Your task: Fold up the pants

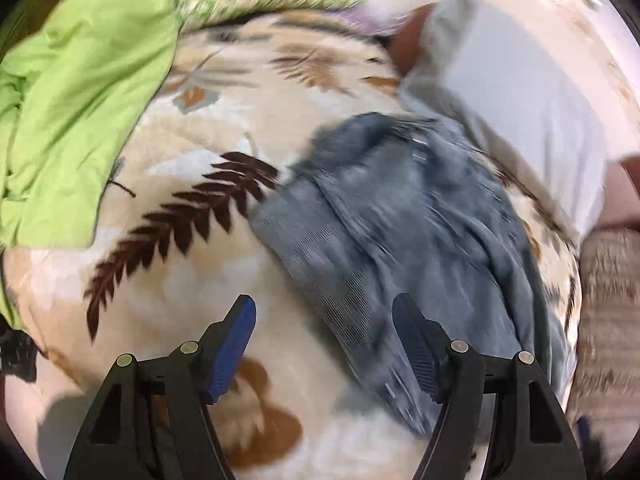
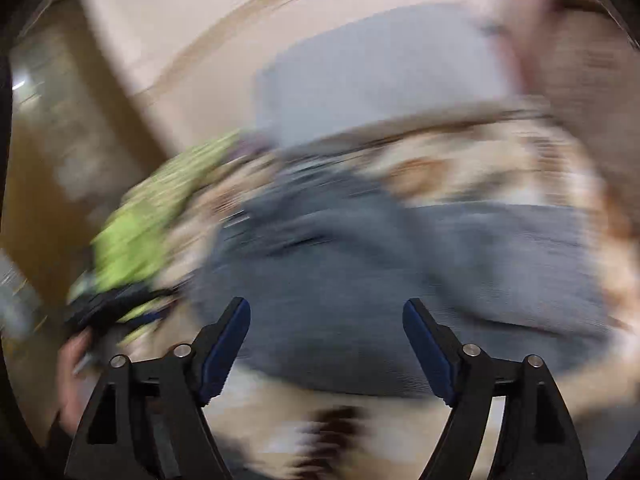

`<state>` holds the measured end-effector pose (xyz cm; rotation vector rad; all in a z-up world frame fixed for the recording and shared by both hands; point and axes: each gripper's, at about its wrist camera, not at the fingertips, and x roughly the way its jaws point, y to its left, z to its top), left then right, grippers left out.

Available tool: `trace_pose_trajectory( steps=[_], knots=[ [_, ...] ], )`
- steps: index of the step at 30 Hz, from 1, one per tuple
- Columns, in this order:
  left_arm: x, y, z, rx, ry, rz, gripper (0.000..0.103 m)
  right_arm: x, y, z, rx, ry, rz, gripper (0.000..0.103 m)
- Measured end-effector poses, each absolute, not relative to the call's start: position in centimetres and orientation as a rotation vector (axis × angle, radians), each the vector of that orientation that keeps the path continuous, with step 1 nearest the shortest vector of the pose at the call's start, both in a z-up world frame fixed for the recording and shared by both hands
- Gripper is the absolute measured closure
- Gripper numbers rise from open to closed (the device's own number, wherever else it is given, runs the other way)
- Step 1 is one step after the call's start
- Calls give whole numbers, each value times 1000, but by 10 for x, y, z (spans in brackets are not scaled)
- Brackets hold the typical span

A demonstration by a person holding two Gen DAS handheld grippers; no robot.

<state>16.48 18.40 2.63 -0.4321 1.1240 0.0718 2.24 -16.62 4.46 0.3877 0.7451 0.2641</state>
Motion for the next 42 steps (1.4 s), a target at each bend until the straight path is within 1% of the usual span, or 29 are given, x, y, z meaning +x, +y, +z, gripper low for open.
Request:
trace_pose_trajectory(
  steps=[1,5,7,10,12,13,14,15,16,17,18,19,20,22,23,26,28,30,32,33,34,35,36,37,38,39,40,42],
  knots=[
    [176,195,20,-487,1141,79,32,35,-146,38,366,770,331,15],
    [214,205,-12,-584,1201,70,32,79,-78,-3,356,898,460,15],
    [218,206,-27,-626,1232,30,32,82,-54,-15,316,906,509,15],
    [222,207,-31,-690,1200,7,30,94,-14,-29,218,942,589,15],
    [227,205,-34,-719,1205,-19,32,96,10,-39,129,977,591,15],
    [234,206,-41,-732,1203,-20,34,95,16,-44,96,982,582,17],
    [236,206,-43,-741,1194,-16,50,95,22,-49,74,986,564,31],
    [237,207,-43,-756,1182,-30,59,95,25,-53,39,1000,505,43],
    [239,208,-44,-765,1179,-40,73,95,25,-56,11,1014,436,63],
    [239,210,-44,-771,1173,-41,86,93,21,-55,25,1012,418,69],
    [239,214,-44,-779,1161,-32,93,91,18,-53,51,1008,415,72],
    [239,220,-46,-793,1140,-30,97,88,15,-50,69,1005,408,80],
    [232,231,-41,-820,1099,-33,99,84,13,-45,68,1003,394,85],
    [209,247,-15,-849,970,-67,99,78,12,-35,91,997,414,88],
    [192,249,8,-816,893,-76,100,72,11,-24,105,981,427,89],
    [153,248,43,-709,799,-15,100,63,11,4,128,943,462,89],
    [134,252,42,-658,800,88,99,54,10,5,168,962,529,89],
    [133,252,20,-643,870,166,99,53,18,-8,148,1000,551,87],
    [140,251,-12,-625,995,266,97,54,29,-40,143,1087,542,82],
    [147,247,-22,-597,1065,280,96,53,30,-53,155,1122,529,81],
    [151,244,-25,-581,1094,273,95,52,27,-61,176,1124,518,81],
    [149,241,-20,-564,1073,260,91,48,19,-58,225,1095,522,78],
    [144,238,-10,-542,1023,253,87,45,12,-54,266,1099,520,71],
    [138,235,0,-519,985,254,72,42,5,-49,293,1095,518,50],
    [130,231,10,-488,934,256,54,35,-8,-39,332,1060,523,31],
    [118,229,20,-463,879,251,48,27,-20,-28,352,1016,526,27],
    [105,221,26,-438,824,245,42,18,-34,-15,353,973,512,27],
    [78,205,38,-377,736,243,39,7,-71,6,369,912,482,27]
  ],
)
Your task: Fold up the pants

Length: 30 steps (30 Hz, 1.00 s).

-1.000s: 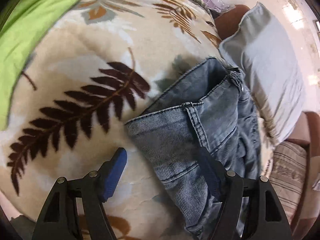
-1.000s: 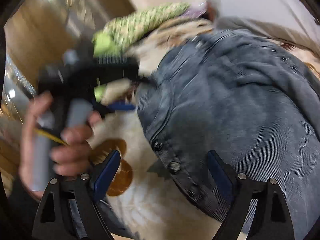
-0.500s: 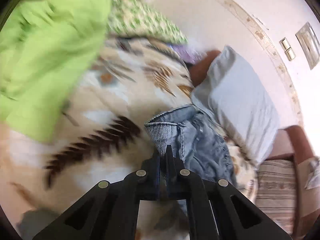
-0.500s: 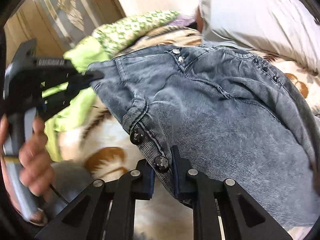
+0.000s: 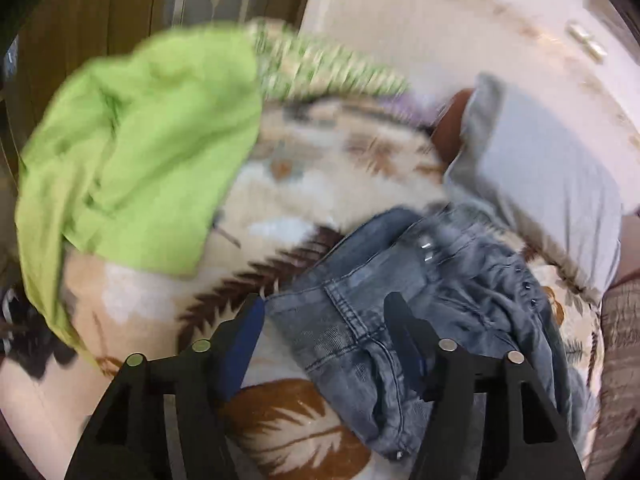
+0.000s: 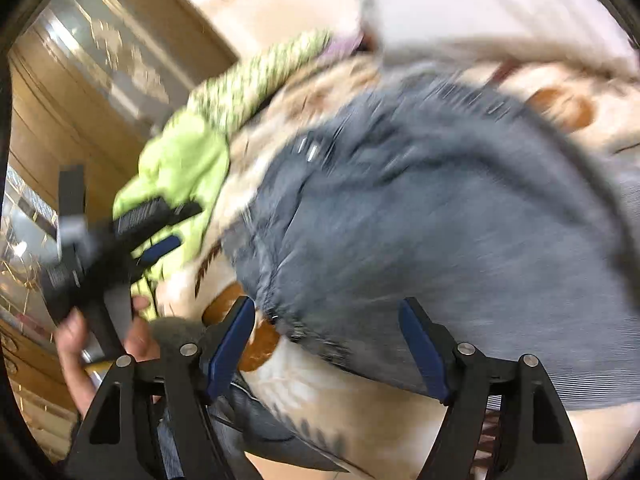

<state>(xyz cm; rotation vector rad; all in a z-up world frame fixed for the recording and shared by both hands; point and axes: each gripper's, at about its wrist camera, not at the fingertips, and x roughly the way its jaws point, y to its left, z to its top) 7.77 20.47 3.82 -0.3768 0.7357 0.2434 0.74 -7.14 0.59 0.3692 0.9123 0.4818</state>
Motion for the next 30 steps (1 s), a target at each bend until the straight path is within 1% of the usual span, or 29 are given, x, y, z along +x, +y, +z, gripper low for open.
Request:
trace_pose_trajectory(
  steps=[2,6,9,12,14,16,21,22,24,25,26,30],
  knots=[
    [52,187,44,-357,696,200,33,-2,-112,19,423,873,446,26],
    [37,130,52,-299,753,21,33,12,-188,25,523,845,307,26],
    [46,95,62,-322,811,-104,33,3,-241,15,643,837,181,24],
    [56,73,74,-326,853,-176,33,-18,-284,-7,792,838,44,25],
    [60,61,80,-317,871,-208,33,-26,-301,-17,845,833,-36,25],
    [82,60,81,-307,888,-217,33,-24,-313,-28,865,869,-103,25],
    [104,49,81,-314,927,-221,33,-9,-318,-45,904,959,-131,28],
    [118,51,76,-320,935,-220,33,-2,-318,-52,949,982,-97,31],
    [129,46,71,-325,949,-218,33,10,-319,-60,974,1026,-87,31],
    [135,43,66,-324,955,-213,33,16,-320,-65,976,1042,-110,36],
    [137,42,64,-326,964,-209,34,18,-327,-70,1023,1035,-138,41],
    [152,37,63,-324,958,-186,33,13,-356,-69,1076,933,-263,42]
  ],
)
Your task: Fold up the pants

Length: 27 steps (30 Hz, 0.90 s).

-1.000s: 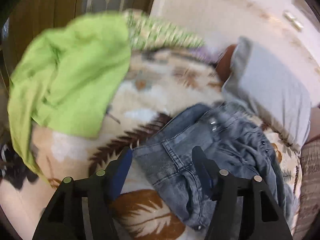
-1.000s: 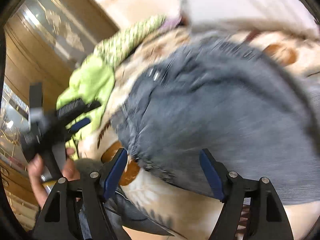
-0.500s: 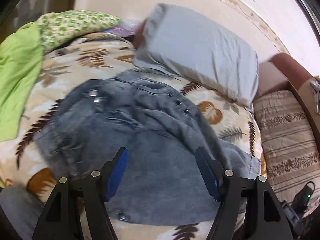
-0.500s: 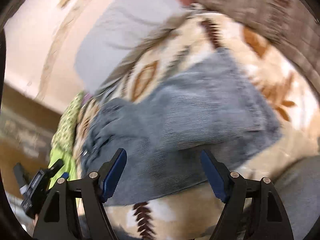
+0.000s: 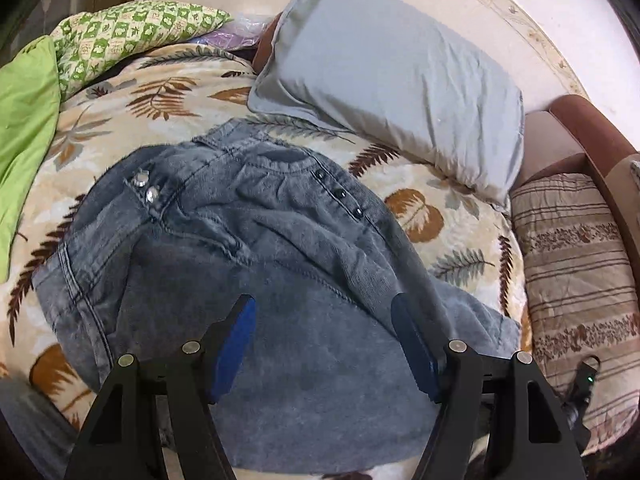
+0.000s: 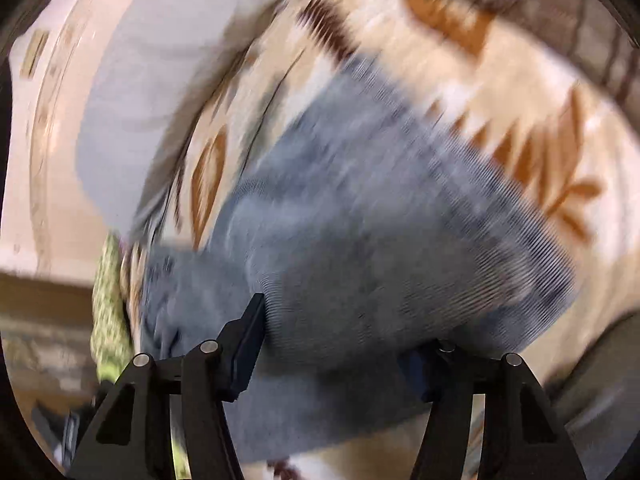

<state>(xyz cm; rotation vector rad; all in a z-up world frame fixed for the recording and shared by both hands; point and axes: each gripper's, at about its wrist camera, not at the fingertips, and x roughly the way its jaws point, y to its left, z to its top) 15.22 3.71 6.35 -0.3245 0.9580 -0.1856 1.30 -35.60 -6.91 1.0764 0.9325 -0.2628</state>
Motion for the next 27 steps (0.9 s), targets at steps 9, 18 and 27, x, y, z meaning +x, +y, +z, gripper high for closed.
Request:
trace_pose_trajectory(
  steps=[9,18,27],
  knots=[
    [266,-24,38,-334,1167,-175,33,14,-356,-50,850,881,-318,95],
    [390,-103,-12,-147,1304,102,35,21,-354,-57,831,881,-286,71],
    [411,-96,-34,-148,1290,273,91,20,-369,-65,918,878,-243,59]
  ],
)
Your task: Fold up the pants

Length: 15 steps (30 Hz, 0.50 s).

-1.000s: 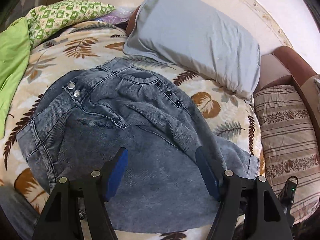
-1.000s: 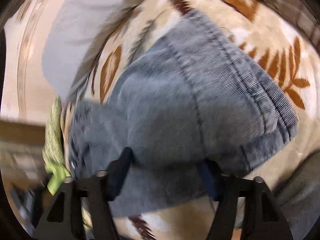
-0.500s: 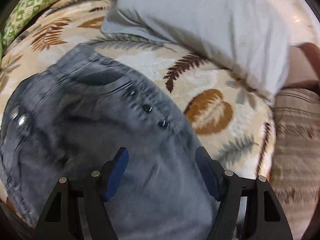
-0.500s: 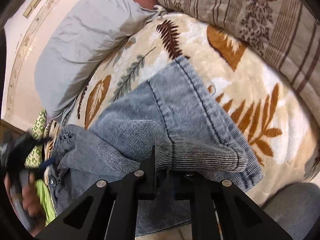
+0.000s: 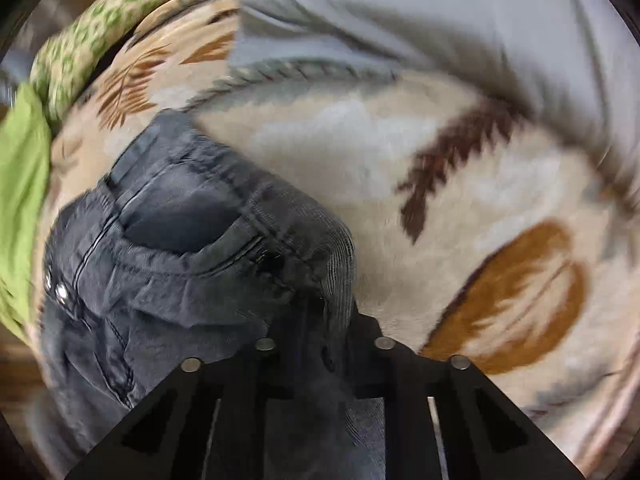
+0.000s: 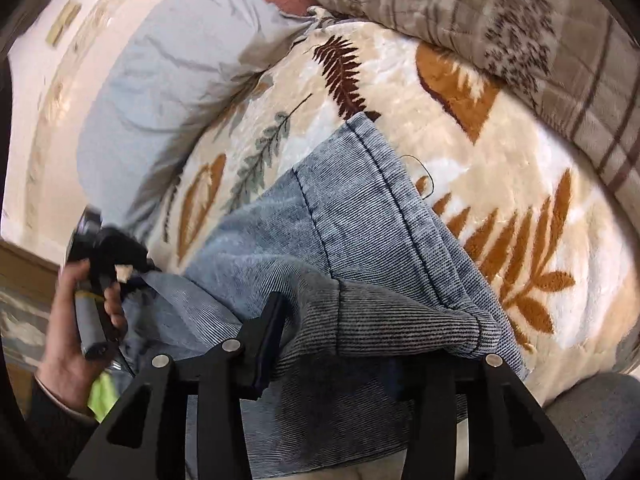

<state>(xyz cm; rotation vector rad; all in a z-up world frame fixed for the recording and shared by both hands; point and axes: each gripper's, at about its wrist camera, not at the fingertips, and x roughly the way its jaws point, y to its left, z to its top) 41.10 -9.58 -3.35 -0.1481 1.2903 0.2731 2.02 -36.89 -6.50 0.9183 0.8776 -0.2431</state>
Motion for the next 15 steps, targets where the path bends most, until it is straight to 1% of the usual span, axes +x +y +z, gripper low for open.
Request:
trace_pose_trajectory(
  steps=[3,5,6,7,8,10,12,14,15],
  knots=[
    [388,-68,9,-294,1174,159,92,13,-382,-70,1038,830,-208,58],
    [364,-40,30,-409,1113,85,93,9,-388,-74,1107,798,-190,53],
    [354,-29,35,-447,1099,68,93,8,-389,-74,1120,787,-189,52],
    [340,-13,40,-509,1079,41,93,8,-390,-73,1123,778,-190,49],
    [325,3,42,-568,1062,16,94,7,-389,-72,1127,767,-185,43],
    [293,29,41,-630,1047,-12,94,8,-387,-69,1115,758,-189,41],
    [259,55,32,-698,1029,-35,94,12,-382,-69,1059,794,-235,47],
    [230,76,14,-736,1036,-24,95,13,-380,-70,1020,821,-288,64],
    [217,84,2,-758,1036,-24,95,13,-379,-70,999,836,-302,65]
  ],
)
